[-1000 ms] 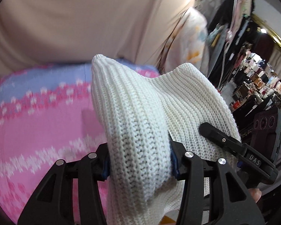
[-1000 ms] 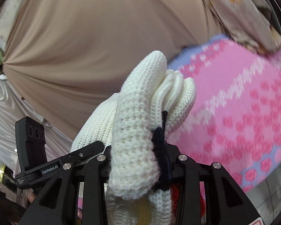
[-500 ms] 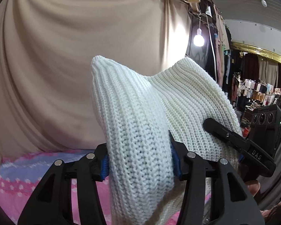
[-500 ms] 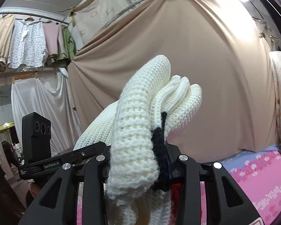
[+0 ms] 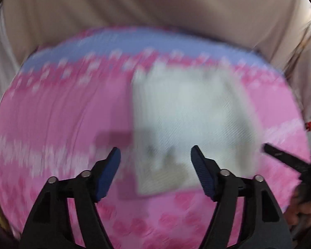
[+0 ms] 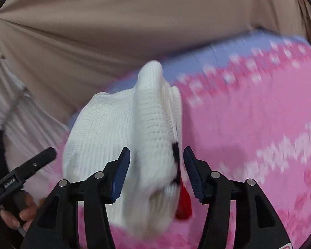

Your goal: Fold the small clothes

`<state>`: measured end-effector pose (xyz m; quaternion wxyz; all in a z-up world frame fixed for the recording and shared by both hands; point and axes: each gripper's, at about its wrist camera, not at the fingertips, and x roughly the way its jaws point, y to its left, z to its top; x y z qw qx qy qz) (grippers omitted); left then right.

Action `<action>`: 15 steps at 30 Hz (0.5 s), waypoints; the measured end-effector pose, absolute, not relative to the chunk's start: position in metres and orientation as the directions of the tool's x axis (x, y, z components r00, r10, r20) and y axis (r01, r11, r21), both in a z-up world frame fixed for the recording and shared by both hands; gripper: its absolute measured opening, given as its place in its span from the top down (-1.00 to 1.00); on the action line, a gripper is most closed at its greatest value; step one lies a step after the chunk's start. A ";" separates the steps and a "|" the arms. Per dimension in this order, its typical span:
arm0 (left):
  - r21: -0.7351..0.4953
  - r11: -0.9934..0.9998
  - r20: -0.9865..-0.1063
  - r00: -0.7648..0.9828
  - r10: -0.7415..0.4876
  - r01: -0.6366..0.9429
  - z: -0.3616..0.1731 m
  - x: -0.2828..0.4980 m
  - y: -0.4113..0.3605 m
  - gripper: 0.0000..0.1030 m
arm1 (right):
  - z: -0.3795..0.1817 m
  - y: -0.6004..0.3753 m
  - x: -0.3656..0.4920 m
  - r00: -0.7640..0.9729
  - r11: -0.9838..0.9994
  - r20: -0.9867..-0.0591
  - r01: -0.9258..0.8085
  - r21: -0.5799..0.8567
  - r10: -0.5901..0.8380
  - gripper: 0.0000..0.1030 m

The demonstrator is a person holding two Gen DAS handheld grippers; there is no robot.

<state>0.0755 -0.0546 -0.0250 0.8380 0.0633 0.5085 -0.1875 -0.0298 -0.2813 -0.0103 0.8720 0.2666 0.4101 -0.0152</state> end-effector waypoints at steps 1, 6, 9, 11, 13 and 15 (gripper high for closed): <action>-0.094 0.925 -0.876 0.411 -0.252 0.368 -0.032 0.066 -0.044 -0.32 | -0.042 -0.285 -0.041 0.613 0.834 -0.762 0.295 0.466 0.209 0.23; -0.138 0.945 -0.860 0.438 -0.262 0.296 -0.025 0.042 -0.030 -0.50 | -0.049 -0.286 -0.091 0.604 0.817 -0.758 0.292 0.498 0.246 0.13; -0.149 0.948 -0.853 0.448 -0.268 0.283 -0.018 0.047 -0.036 -0.61 | -0.038 -0.282 -0.074 0.614 0.823 -0.745 0.263 0.504 0.260 -0.28; -0.124 0.950 -0.857 0.452 -0.248 0.287 -0.021 0.052 -0.043 -0.61 | -0.038 -0.283 -0.058 0.623 0.813 -0.732 0.256 0.524 0.275 -0.34; -0.104 0.952 -0.865 0.447 -0.229 0.286 -0.027 0.058 -0.046 -0.61 | -0.046 -0.282 -0.034 0.607 0.807 -0.740 0.262 0.530 0.289 -0.34; -0.091 0.956 -0.874 0.437 -0.211 0.279 -0.032 0.062 -0.047 -0.61 | -0.057 -0.279 -0.012 0.581 0.816 -0.765 0.277 0.507 0.278 -0.34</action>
